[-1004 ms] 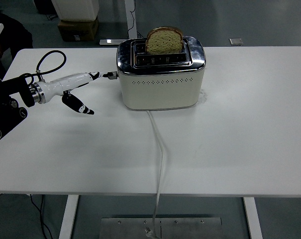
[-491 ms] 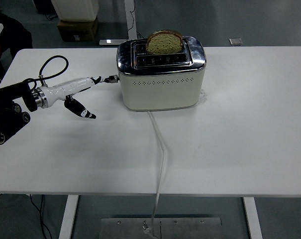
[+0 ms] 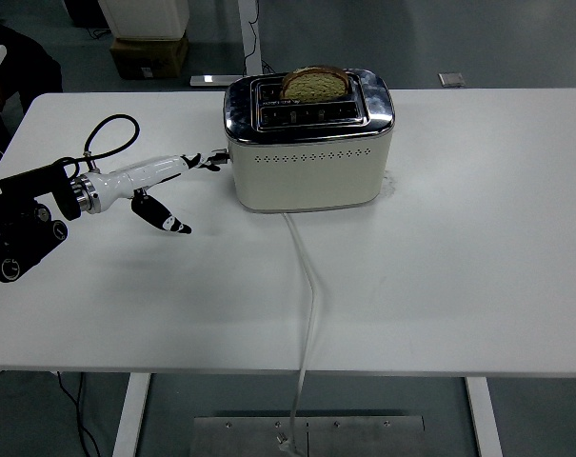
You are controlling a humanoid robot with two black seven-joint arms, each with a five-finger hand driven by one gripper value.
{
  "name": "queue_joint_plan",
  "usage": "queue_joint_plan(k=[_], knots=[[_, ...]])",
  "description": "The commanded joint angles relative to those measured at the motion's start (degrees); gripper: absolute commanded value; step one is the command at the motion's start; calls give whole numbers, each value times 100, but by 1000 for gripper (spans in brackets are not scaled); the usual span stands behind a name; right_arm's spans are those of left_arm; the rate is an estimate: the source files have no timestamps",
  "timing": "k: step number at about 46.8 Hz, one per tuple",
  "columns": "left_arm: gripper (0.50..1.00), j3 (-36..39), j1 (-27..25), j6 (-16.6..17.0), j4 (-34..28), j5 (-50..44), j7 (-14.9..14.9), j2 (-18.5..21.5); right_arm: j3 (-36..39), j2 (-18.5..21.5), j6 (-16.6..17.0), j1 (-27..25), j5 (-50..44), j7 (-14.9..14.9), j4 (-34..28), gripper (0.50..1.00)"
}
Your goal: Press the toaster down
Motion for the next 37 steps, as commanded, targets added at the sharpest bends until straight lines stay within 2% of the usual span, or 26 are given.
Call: queue_joint_plan(k=[1, 37], knots=[[1000, 0, 46, 2, 34, -5, 0, -25, -2, 0, 1, 0, 0, -5, 0, 1000], [1000, 0, 186, 20, 262, -119, 0, -139, -2, 0, 1, 0, 0, -5, 0, 998]])
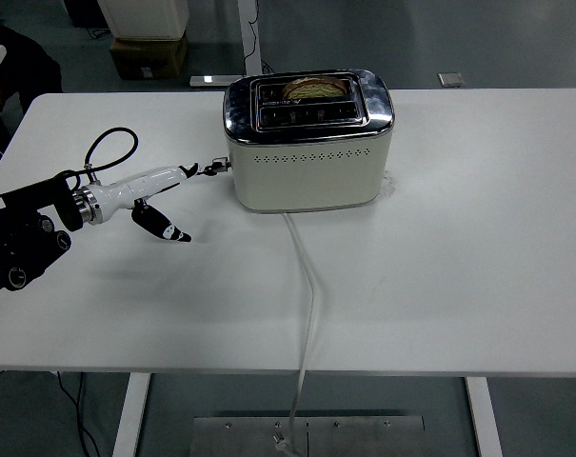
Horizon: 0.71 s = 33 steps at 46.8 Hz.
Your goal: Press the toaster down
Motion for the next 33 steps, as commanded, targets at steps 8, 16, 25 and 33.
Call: queue_joint_plan(k=[8, 16, 25, 33], knots=[[1000, 1, 31, -1, 103, 1, 0, -62, 5, 0, 1, 0, 0, -6, -2, 1000], [1000, 1, 57, -1, 112, 1, 0, -62, 5, 0, 1, 0, 0, 3, -2, 1000], [1000, 1, 128, 25, 112, -17, 0, -54, -4, 0, 1, 0, 0, 3, -2, 1000], [1000, 10, 137, 104, 112, -122, 0, -1, -4, 0, 1, 0, 0, 3, -2, 1000]])
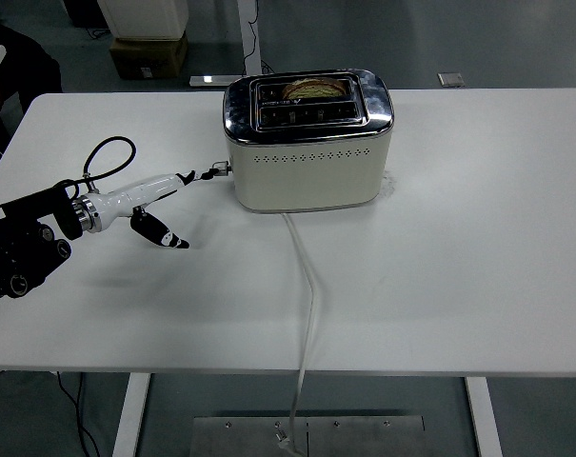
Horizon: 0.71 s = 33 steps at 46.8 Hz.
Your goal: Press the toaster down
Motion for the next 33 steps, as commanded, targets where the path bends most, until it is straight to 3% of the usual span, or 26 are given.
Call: queue_joint_plan(k=[1, 33], knots=[[1000, -2, 8, 11, 0, -26, 0, 35, -1, 0, 0, -1, 0, -6, 0, 1000], [1000, -10, 70, 11, 0, -333, 0, 96, -1, 0, 0, -1, 0, 2, 0, 1000]])
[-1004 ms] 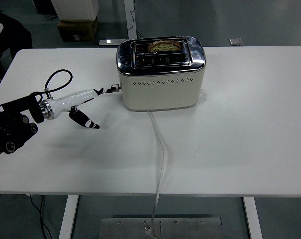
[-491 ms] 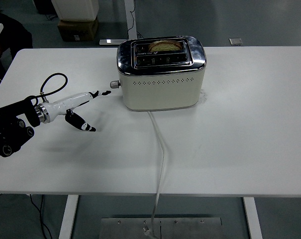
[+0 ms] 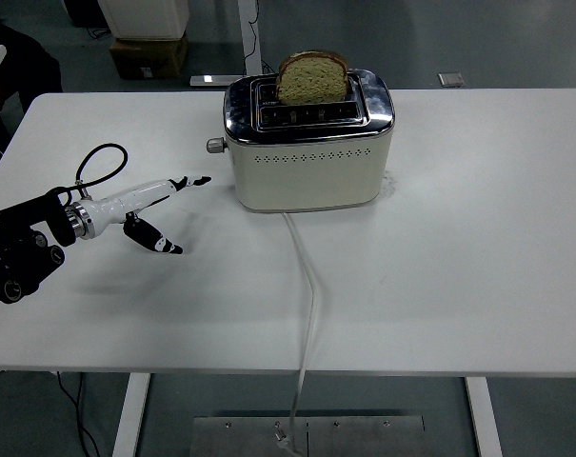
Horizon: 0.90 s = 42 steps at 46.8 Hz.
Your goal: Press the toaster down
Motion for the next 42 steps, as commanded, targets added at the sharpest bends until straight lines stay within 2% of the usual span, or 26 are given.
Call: queue_joint_plan(k=[1, 11, 16, 26, 37, 42], knots=[[1000, -1, -51, 0, 0, -221, 0, 34, -4, 0, 1, 0, 0, 4, 0, 1000], [1000, -1, -262, -53, -8, -1539, 0, 377, 5, 0, 1, 0, 0, 4, 0, 1000], [1000, -1, -350, -62, -8, -1891, 0, 614, -4, 0, 1, 0, 0, 4, 0, 998], [1000, -9, -385, -62, 0, -2760, 20, 737, 5, 0, 1, 0, 0, 4, 0, 1000], [1000, -9, -403, -62, 0, -4642, 555, 720, -4, 0, 0, 0, 0, 4, 0, 998], [1000, -9, -420, -53, 0, -5055, 635, 658, 5, 0, 1, 0, 0, 4, 0, 1000]])
